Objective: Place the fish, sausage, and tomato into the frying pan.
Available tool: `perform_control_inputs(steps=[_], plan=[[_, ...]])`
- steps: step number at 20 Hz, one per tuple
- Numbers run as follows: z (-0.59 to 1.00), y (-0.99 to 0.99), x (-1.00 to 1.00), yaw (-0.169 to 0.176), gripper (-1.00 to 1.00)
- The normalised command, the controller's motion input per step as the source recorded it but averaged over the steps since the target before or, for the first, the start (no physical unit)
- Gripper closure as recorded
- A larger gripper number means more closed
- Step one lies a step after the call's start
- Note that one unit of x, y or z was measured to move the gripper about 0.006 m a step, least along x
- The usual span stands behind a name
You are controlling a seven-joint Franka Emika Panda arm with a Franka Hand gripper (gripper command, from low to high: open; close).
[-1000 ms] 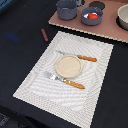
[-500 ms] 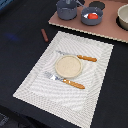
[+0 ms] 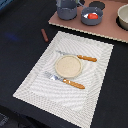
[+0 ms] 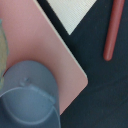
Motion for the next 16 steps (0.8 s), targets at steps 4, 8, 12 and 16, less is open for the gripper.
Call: perform_control_inputs(steps=[4,8,12,16], plan=[[-0.49,-0.46,-0.77,-0.056,-1.0],[-0.42,-0.32,-0.8,-0.048,-1.0],[-0.42,-0.29,-0.78,-0.044,-1.0],[-0.44,-0.11,-0.69,-0.028,-1.0]])
